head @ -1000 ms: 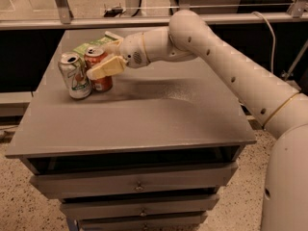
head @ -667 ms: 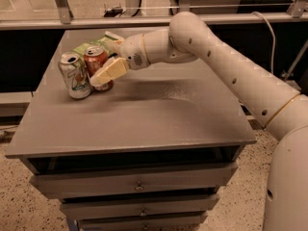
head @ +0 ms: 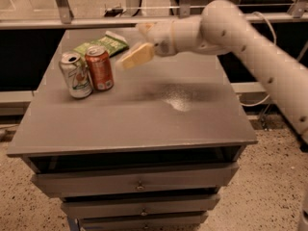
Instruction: Move coke can near 7up can
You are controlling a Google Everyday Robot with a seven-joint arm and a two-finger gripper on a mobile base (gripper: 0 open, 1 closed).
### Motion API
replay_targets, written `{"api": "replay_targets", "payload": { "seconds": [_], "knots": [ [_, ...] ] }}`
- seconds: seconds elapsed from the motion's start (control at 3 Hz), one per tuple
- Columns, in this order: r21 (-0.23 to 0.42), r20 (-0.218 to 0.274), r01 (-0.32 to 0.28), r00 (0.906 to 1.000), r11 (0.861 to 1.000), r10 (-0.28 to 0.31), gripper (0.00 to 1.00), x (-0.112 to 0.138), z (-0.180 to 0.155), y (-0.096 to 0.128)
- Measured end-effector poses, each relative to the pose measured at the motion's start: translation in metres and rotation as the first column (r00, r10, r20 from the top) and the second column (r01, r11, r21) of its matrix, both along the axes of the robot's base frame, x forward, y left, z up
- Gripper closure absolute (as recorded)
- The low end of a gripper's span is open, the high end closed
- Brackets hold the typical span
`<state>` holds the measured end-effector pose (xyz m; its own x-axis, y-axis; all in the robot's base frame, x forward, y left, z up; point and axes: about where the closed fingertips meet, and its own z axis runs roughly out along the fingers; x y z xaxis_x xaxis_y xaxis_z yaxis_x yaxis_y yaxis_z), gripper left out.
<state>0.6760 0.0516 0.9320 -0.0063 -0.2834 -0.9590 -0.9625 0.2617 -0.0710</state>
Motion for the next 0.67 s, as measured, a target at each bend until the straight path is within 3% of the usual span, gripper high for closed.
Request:
{"api": "replay_targets", "payload": {
  "seconds": [0.33, 0.67],
  "knots": [
    [0.007, 0.079, 0.14, 0.987, 0.99, -0.14, 0.0, 0.0254, 0.0281, -0.0678],
    [0.007, 0.079, 0.14, 0.987, 0.99, -0.14, 0.0, 0.0254, 0.0281, -0.0678]
  ]
}}
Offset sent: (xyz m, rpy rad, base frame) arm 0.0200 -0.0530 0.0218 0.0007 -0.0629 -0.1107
